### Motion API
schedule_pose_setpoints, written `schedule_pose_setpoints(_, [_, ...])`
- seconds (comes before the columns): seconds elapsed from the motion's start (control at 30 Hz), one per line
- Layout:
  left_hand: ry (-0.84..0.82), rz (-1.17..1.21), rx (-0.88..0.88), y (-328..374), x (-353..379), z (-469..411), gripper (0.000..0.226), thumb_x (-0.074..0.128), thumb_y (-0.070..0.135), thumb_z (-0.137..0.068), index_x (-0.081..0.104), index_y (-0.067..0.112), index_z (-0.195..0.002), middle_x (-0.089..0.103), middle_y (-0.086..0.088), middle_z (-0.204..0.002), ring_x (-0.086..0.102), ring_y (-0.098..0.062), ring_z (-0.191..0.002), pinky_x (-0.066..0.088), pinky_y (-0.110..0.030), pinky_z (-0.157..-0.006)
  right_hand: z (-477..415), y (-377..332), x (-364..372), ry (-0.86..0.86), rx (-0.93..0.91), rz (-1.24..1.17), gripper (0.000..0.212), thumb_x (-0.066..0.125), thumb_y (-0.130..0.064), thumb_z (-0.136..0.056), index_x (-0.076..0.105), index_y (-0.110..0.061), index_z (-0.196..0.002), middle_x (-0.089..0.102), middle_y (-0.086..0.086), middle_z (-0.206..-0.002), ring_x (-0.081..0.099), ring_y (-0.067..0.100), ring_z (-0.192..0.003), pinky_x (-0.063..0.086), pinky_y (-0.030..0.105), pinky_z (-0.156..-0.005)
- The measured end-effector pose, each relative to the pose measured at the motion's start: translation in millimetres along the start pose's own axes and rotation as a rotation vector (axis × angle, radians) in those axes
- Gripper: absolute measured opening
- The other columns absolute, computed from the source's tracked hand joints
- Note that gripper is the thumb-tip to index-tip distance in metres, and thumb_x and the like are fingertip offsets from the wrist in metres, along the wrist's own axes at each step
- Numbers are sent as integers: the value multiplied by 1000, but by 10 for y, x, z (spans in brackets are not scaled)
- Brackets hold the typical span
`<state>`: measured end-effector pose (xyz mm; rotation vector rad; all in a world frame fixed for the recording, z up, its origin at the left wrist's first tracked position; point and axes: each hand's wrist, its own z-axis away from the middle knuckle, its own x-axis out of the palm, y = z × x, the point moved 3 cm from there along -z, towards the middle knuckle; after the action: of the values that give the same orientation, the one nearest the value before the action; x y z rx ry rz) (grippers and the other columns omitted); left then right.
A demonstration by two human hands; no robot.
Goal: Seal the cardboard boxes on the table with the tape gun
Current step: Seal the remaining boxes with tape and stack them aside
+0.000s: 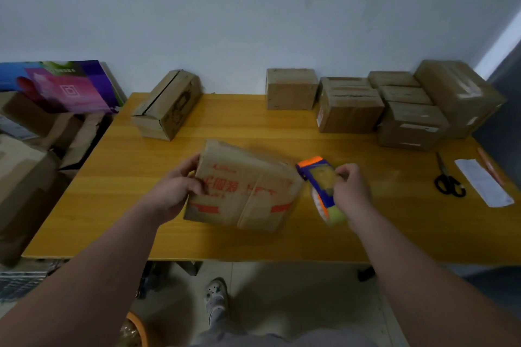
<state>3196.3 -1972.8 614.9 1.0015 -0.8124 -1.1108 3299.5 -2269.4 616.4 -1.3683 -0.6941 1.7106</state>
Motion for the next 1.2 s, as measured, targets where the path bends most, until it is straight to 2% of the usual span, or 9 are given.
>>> schedule_pose_setpoints(0.07, [46,-78,-14,-60,-24,-33,67,55,-7,-67,56,18,-129,60,-12,-122,53,-35,-117,47,-37,-79,1,-54,-8,1,3,-92,14,40,-13,-101,46,-20,-111,52,2,-109,52,16,-83,34,24,-51])
schedule_pose_setpoints(0.13, [284,-280,-47,-74,-76,-74,54,58,-5,-87,51,17,-136,52,-10,-137,52,-35,-117,44,-39,-81,19,-97,18,-14,2,-135,14,41,-14,-100,47,-24,-108,54,2,-106,54,15,-81,40,26,-55])
schedule_pose_setpoints(0.23, [458,-375,-78,-38,18,-92,68,56,9,-95,23,27,-152,32,-6,-152,55,-30,-98,49,-50,-85,85,-145,85,-95,6,-189,14,43,-15,-98,49,-26,-105,57,4,-101,58,20,-83,47,31,-63])
schedule_pose_setpoints(0.37, [333,-160,35,49,402,-53,63,60,20,-94,29,26,-149,36,1,-142,46,-22,-116,48,-42,-92,198,-221,137,-198,-11,-212,12,49,-16,-98,52,-24,-106,57,0,-98,60,18,-83,47,28,-58])
schedule_pose_setpoints(0.5, [115,-592,136,-47,623,-16,98,71,57,-66,32,20,-148,11,0,-155,22,-24,-141,31,-43,-113,281,-274,136,-276,-47,-209,25,64,-21,-91,49,-23,-111,57,1,-100,62,14,-80,46,23,-56])
schedule_pose_setpoints(0.63, [9,-807,204,-207,651,-31,115,77,62,-51,30,25,-149,-14,-1,-158,6,-26,-147,22,-42,-118,335,-283,80,-331,-59,-219,51,80,-27,-76,45,-26,-114,54,-3,-102,61,13,-84,48,24,-59])
schedule_pose_setpoints(0.9, [-47,-912,288,-3,538,-61,60,80,15,-76,59,24,-131,22,-5,-156,20,-19,-144,29,-28,-110,287,-283,-103,-304,-115,-275,71,81,-6,-67,41,-31,-120,54,1,-112,61,18,-96,53,30,-70])
schedule_pose_setpoints(1.1, [4,-1064,235,125,573,-3,50,70,33,-85,56,26,-133,23,-9,-156,17,-27,-144,21,-42,-116,299,-304,-161,-372,-187,-339,66,71,6,-70,47,-33,-118,56,2,-114,61,20,-100,56,34,-75])
schedule_pose_setpoints(1.2, [190,-706,199,331,625,100,41,58,41,-92,60,22,-129,45,-5,-144,38,-22,-134,35,-42,-109,343,-320,-188,-430,-239,-372,65,69,9,-69,49,-37,-110,56,4,-112,61,22,-98,53,30,-69])
